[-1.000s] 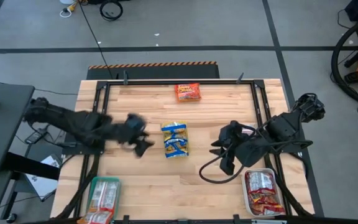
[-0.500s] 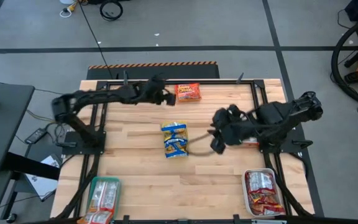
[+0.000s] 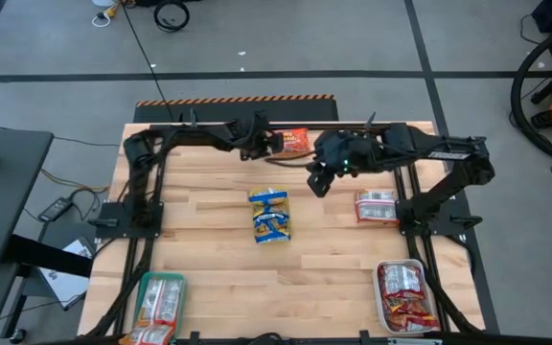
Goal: Sort Maruchan noodles
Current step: Put the orange noodle pack into the green bin
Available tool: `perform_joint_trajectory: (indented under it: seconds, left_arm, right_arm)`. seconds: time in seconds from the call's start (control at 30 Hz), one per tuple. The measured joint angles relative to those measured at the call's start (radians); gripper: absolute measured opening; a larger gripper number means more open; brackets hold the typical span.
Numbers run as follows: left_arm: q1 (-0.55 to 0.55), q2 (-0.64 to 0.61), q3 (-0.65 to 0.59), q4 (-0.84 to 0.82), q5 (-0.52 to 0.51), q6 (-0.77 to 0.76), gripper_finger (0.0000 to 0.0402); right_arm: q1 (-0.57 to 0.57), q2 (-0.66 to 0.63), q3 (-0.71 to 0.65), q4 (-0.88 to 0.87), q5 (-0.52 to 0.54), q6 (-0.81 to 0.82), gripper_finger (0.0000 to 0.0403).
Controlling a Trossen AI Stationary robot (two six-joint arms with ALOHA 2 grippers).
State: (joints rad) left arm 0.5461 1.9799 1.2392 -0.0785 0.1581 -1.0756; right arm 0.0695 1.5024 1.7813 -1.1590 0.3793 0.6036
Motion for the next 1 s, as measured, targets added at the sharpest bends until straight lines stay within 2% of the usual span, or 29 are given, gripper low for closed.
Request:
perform_joint_trajectory:
  seconds: [0.23,0.37,0.5,0.63,0.83,1.0]
  left_arm:
    - [-0.01,0.086,0.15,-0.192,-0.047,-0.06,0.027]
    - [-0.004,0.085,0.158,-0.201,-0.102,-0.122,0.027]
    - [0.008,0.087,0.158,-0.241,-0.104,-0.194,0.0265]
    - [0.002,0.123,0.158,-0.234,-0.035,-0.264,0.0233]
    - [-0.035,0.124,0.164,-0.249,-0.103,-0.309,0.0175]
    - [-0.039,0.124,0.164,-0.302,-0.11,-0.315,0.0124]
  right_arm:
    - [-0.048,0.0,0.0,0.038,-0.065,-0.028,0.0172]
    - [-0.042,0.0,0.0,0.05,-0.093,-0.014,0.0172]
    - [-0.028,0.0,0.0,0.095,-0.093,0.023,0.0172]
    - [-0.015,0.0,0.0,0.132,-0.094,0.048,0.017]
    - [0.012,0.0,0.0,0.138,-0.079,0.132,0.0169]
    - [0.043,0.0,0.0,0.137,-0.056,0.174,0.0169]
